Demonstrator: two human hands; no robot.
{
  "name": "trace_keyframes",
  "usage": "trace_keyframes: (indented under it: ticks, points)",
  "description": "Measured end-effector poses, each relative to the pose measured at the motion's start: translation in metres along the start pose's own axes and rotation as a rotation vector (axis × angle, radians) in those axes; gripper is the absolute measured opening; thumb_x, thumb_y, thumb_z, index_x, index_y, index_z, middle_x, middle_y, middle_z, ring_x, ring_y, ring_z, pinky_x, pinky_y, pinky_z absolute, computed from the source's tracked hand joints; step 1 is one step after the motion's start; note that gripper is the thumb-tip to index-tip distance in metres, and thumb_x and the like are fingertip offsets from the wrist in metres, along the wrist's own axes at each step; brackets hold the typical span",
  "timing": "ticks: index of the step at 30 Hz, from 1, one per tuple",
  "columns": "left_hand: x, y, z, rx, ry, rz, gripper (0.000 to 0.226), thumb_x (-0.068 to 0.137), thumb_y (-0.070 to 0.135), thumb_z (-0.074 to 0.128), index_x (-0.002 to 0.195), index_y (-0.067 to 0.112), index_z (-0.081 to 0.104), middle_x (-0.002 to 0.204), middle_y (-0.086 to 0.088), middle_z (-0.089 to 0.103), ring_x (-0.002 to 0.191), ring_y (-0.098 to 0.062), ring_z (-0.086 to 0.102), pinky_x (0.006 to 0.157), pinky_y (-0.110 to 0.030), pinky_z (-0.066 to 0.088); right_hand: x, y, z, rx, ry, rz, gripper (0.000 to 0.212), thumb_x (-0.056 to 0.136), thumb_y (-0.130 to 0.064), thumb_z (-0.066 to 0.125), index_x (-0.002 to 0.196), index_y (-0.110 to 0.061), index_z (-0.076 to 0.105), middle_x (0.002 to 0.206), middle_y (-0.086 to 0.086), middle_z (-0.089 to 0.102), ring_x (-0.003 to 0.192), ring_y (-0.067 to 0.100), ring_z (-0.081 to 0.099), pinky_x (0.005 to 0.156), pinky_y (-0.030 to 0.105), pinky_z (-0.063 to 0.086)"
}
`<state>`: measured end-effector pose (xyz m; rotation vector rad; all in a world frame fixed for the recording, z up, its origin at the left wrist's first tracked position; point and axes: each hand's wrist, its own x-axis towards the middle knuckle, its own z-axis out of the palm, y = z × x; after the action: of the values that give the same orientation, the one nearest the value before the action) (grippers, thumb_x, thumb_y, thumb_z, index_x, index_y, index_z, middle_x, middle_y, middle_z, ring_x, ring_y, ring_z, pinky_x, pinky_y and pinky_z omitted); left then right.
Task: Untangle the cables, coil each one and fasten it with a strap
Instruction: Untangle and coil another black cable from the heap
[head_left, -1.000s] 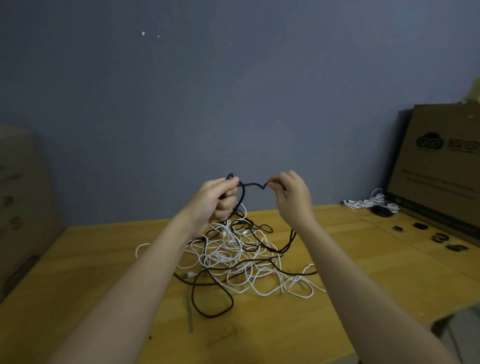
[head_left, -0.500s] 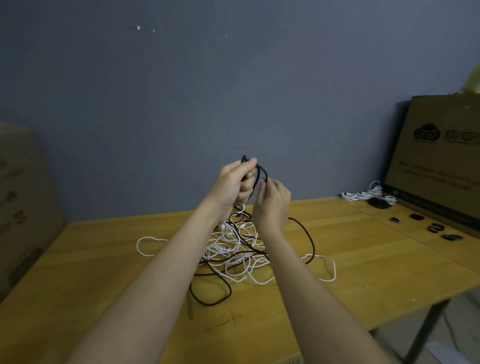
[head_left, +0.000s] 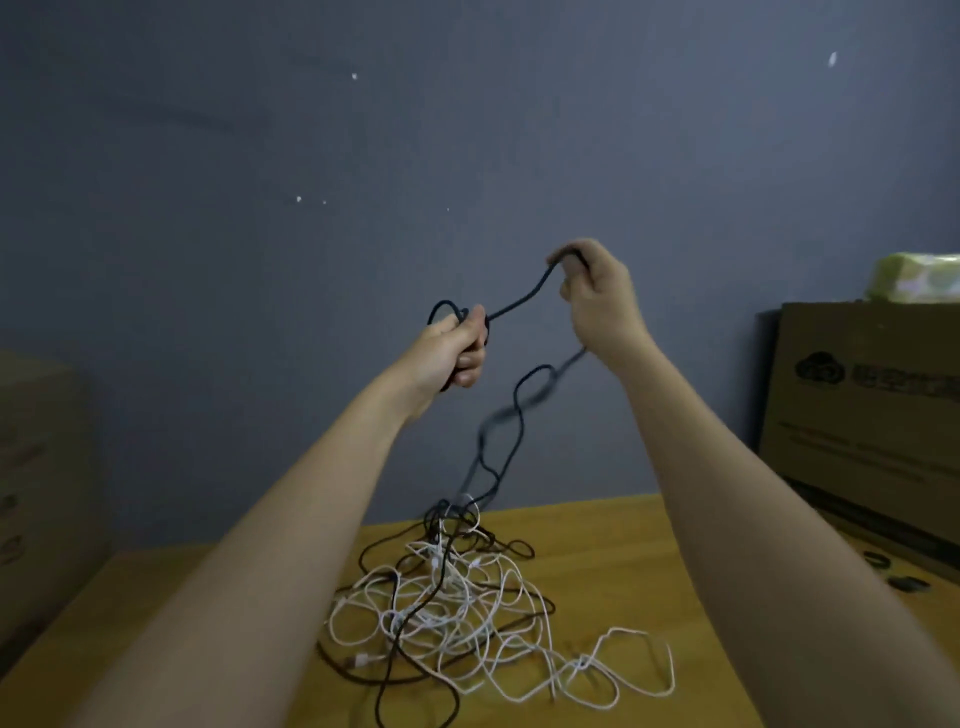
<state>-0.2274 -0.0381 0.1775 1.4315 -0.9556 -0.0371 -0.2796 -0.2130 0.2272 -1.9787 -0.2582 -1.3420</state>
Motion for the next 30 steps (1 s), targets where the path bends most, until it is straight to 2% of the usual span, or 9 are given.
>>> trace_keyframes:
  ticks: [4, 6, 11, 16, 19, 22, 24, 27, 30]
  points:
    - [-0.011, -0.013, 0.000, -0.011, -0.097, -0.068, 0.038, 0.104, 0.037, 0.028, 0.073, 0.016, 0.032, 0.054, 0.007, 0.025, 0.045, -0.009, 0.028, 0.058, -0.026, 0.029, -0.010, 0.032, -0.009, -1.004, -0.287, -0.188, 0.025, 0.104, -0.019, 0.032, 0.124, -0.017, 0.047, 0.060, 0.002, 0.041, 0.050, 0.024, 0.037, 0.046, 0.031, 0.024]
    - [-0.021, -0.022, 0.007, -0.068, -0.157, -0.092, 0.038, 0.104, 0.037, 0.028, 0.072, 0.016, 0.032, 0.051, 0.008, 0.023, 0.042, -0.008, 0.022, 0.054, -0.026, 0.025, -0.028, 0.048, 0.000, -1.119, -0.340, -0.172, 0.025, 0.105, -0.023, 0.030, 0.123, -0.017, 0.045, 0.058, 0.003, 0.040, 0.046, 0.022, 0.034, 0.044, 0.029, 0.020]
    - [-0.043, -0.042, 0.024, -0.219, -0.191, -0.155, 0.039, 0.097, 0.041, 0.037, 0.067, 0.017, 0.032, 0.044, 0.010, 0.022, 0.036, -0.005, 0.015, 0.039, -0.018, 0.015, -0.062, 0.071, 0.024, -0.592, -0.261, 0.099, 0.045, 0.103, -0.043, 0.025, 0.109, -0.013, 0.058, 0.077, 0.007, 0.061, 0.072, 0.028, 0.055, 0.051, 0.032, 0.033]
    - [-0.065, -0.061, 0.032, -0.174, -0.226, -0.217, 0.038, 0.085, 0.049, 0.045, 0.067, 0.017, 0.035, 0.045, 0.009, 0.024, 0.034, -0.005, 0.017, 0.038, -0.021, 0.010, -0.104, 0.075, 0.045, -0.581, -0.176, 0.173, 0.047, 0.103, -0.043, 0.019, 0.106, -0.014, 0.055, 0.088, 0.011, 0.065, 0.082, 0.035, 0.057, 0.056, 0.036, 0.037]
    - [-0.076, -0.066, 0.039, -0.282, -0.224, -0.209, 0.035, 0.088, 0.045, 0.042, 0.069, 0.017, 0.034, 0.044, 0.010, 0.022, 0.033, -0.003, 0.017, 0.036, -0.018, 0.011, -0.124, 0.070, 0.053, -0.658, -0.259, 0.216, 0.037, 0.104, -0.037, 0.025, 0.110, -0.014, 0.053, 0.095, 0.016, 0.065, 0.084, 0.038, 0.058, 0.061, 0.036, 0.038]
    - [-0.075, -0.069, 0.038, -0.440, -0.108, -0.184, 0.035, 0.098, 0.038, 0.033, 0.070, 0.017, 0.034, 0.043, 0.012, 0.021, 0.031, -0.001, 0.015, 0.037, -0.017, 0.009, -0.157, 0.071, 0.067, -0.855, -0.518, 0.120, 0.025, 0.102, -0.023, 0.032, 0.120, -0.012, 0.047, 0.105, 0.017, 0.065, 0.094, 0.040, 0.061, 0.069, 0.039, 0.043]
    - [-0.072, -0.075, 0.032, -0.541, -0.027, -0.178, 0.036, 0.103, 0.031, 0.025, 0.072, 0.017, 0.035, 0.041, 0.011, 0.023, 0.030, 0.000, 0.016, 0.035, -0.017, 0.011, -0.181, 0.074, 0.073, -0.831, -0.602, 0.028, 0.031, 0.104, -0.029, 0.029, 0.127, -0.013, 0.042, 0.104, 0.016, 0.065, 0.089, 0.040, 0.061, 0.062, 0.038, 0.037]
    - [-0.069, -0.089, 0.026, -0.654, 0.101, -0.188, 0.033, 0.104, 0.023, 0.021, 0.075, 0.017, 0.037, 0.045, 0.010, 0.031, 0.032, -0.002, 0.021, 0.037, -0.017, 0.019, -0.218, 0.083, 0.083, -0.524, -0.648, 0.037, 0.038, 0.104, -0.024, 0.031, 0.140, -0.017, 0.031, 0.092, 0.012, 0.063, 0.071, 0.035, 0.056, 0.053, 0.040, 0.033]
    - [-0.063, -0.099, 0.024, -0.513, 0.281, -0.130, 0.030, 0.107, 0.023, 0.022, 0.079, 0.018, 0.032, 0.055, 0.008, 0.039, 0.038, -0.003, 0.027, 0.043, -0.016, 0.027, -0.250, 0.090, 0.089, -0.264, -0.656, 0.214, 0.031, 0.103, -0.020, 0.032, 0.133, -0.019, 0.041, 0.080, 0.001, 0.059, 0.064, 0.022, 0.053, 0.058, 0.042, 0.045]
